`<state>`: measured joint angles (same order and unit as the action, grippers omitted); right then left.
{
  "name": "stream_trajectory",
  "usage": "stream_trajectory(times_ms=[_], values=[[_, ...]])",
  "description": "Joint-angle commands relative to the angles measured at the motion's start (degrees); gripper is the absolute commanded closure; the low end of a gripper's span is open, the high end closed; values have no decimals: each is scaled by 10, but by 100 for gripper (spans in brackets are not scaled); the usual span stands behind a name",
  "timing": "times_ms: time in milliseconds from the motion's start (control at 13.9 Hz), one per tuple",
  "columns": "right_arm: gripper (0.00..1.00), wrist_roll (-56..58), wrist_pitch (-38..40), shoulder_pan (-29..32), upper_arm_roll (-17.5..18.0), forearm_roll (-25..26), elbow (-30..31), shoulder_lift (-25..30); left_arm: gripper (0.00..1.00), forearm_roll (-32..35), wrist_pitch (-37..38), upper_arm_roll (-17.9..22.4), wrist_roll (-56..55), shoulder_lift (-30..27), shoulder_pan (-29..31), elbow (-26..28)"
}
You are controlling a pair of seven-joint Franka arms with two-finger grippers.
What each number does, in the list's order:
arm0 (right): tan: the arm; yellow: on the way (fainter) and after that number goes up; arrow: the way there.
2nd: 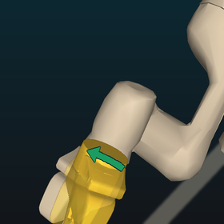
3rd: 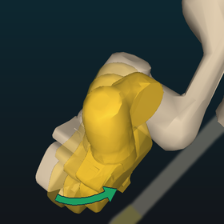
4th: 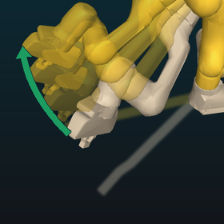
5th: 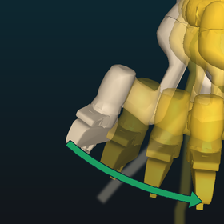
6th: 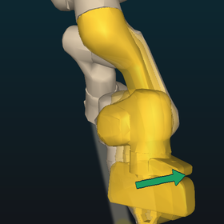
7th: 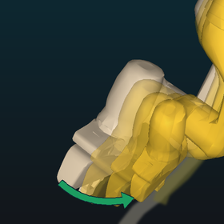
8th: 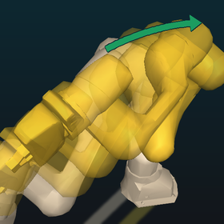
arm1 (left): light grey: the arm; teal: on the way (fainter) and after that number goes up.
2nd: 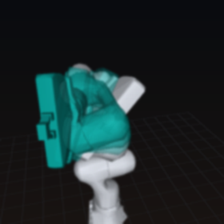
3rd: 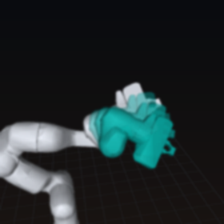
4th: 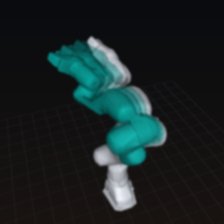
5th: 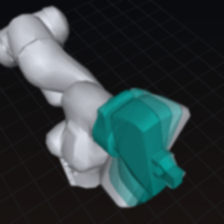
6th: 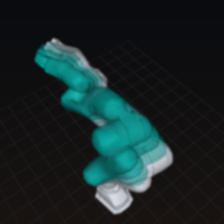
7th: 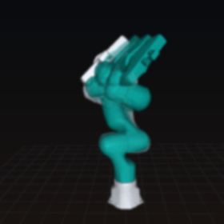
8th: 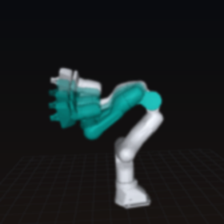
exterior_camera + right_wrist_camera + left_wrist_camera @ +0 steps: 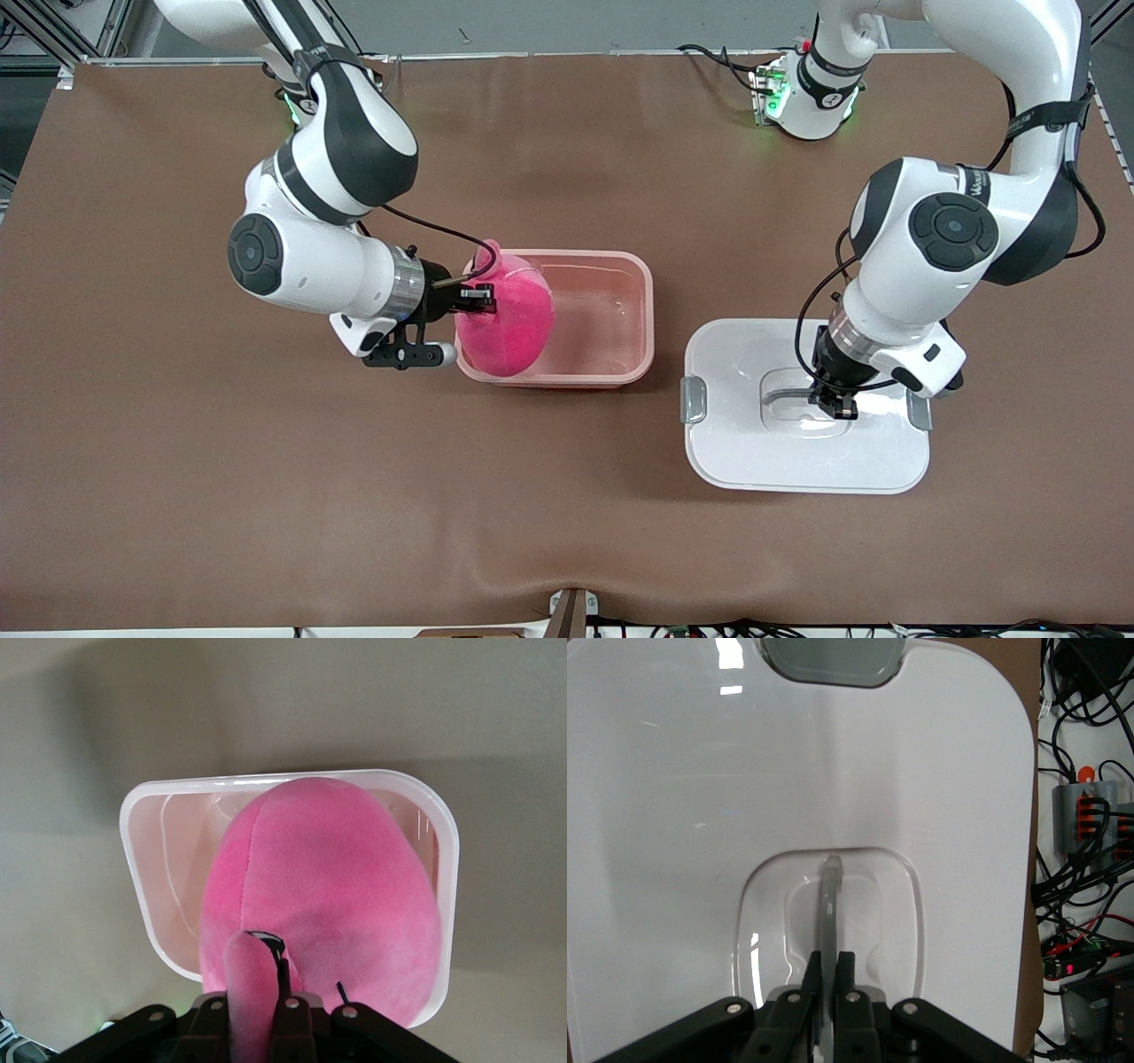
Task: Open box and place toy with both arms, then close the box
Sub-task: 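Lower the pink toy into the pink box with the right gripper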
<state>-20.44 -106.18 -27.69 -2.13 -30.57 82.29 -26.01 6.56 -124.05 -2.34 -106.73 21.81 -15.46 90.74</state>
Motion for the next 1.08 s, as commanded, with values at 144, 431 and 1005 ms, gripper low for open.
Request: stream_trajectory(times_ms=[144,431,1005], values=[[100,-9,3,-10,-7,-4,-3,-28,100,-6,-105,-4,11,-76,28,149],[100,-10,0,-20,-7,-3,-3,-53,100,-6,-158,-5,13,-103,45,205],[100,-28,-75,-60,-8,12,0,-125,100,-6,-163,-5,19,-102,46,212]])
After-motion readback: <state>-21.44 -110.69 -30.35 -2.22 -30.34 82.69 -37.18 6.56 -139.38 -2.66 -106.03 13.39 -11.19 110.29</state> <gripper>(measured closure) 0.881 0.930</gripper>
